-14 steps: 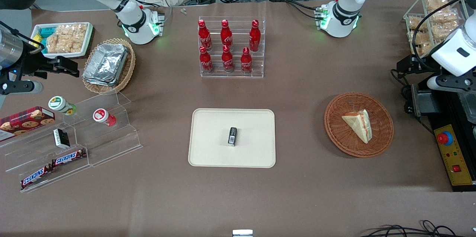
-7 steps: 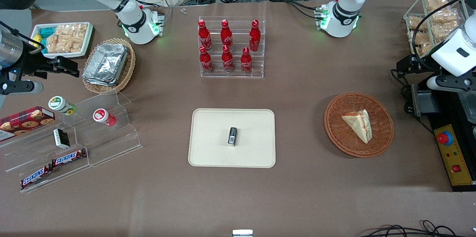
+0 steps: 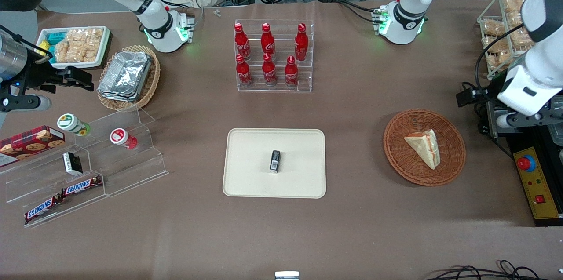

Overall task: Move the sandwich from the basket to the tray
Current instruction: 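Move the left gripper over the wrapped sandwich in the wicker basket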

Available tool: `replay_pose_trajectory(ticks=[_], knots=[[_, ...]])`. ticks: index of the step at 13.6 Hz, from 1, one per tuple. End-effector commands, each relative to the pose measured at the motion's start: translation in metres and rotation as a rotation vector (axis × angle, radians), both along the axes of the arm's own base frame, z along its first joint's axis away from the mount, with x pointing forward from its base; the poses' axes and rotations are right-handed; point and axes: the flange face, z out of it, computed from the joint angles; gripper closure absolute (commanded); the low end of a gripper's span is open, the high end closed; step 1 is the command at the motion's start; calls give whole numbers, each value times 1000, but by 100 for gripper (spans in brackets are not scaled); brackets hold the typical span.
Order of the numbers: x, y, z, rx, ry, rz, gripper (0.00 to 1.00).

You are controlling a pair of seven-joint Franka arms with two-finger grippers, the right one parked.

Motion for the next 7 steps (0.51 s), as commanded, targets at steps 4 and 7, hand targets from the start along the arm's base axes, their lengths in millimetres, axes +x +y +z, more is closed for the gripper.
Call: replay_pose_trajectory(ticks=[4,7], knots=[[4,11,-102,10,-71,282,0],[14,7,-154,0,-72,340,0]])
